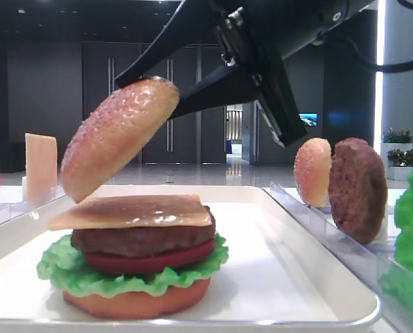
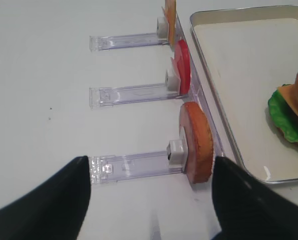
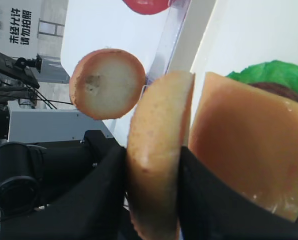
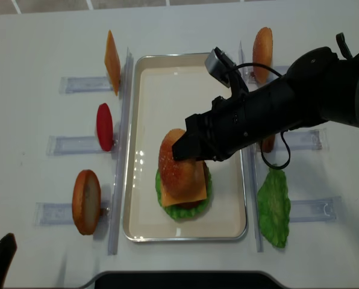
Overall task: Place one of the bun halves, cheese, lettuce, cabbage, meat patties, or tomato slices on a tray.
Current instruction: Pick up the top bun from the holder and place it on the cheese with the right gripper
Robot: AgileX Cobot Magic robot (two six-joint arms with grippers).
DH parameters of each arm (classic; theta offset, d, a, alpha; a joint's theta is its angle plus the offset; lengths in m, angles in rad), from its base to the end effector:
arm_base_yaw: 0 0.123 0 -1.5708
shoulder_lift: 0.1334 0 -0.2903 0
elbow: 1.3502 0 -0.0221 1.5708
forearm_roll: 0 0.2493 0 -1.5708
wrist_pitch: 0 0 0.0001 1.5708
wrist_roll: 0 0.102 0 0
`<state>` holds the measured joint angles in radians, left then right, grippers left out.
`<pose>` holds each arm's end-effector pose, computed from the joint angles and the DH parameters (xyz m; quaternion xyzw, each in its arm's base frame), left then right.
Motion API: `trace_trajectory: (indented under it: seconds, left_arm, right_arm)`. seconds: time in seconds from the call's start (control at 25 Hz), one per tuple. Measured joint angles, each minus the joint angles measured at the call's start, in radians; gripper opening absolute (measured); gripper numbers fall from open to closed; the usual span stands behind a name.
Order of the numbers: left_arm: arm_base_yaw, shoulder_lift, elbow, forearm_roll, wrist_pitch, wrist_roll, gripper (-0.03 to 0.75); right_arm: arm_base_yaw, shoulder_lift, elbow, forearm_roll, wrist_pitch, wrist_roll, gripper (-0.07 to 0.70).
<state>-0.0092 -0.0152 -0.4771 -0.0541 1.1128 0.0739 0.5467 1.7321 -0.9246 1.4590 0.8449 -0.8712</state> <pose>-0.0041 -0.0049 0.2604 0.0377 0.8673 -0.0110 0.4962 0.2437 0.2371 0.2019 -0.1506 0.8530 0.4928 0.0828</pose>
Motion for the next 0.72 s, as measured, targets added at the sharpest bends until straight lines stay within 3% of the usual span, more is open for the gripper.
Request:
trace_trajectory:
  seconds: [0.72]
  left_arm:
    - [0.000, 0.000, 0.000, 0.000, 0.000, 0.000, 0.576]
  right_arm:
    - [0.000, 0.068, 0.000, 0.049, 0.045, -0.035, 0.219]
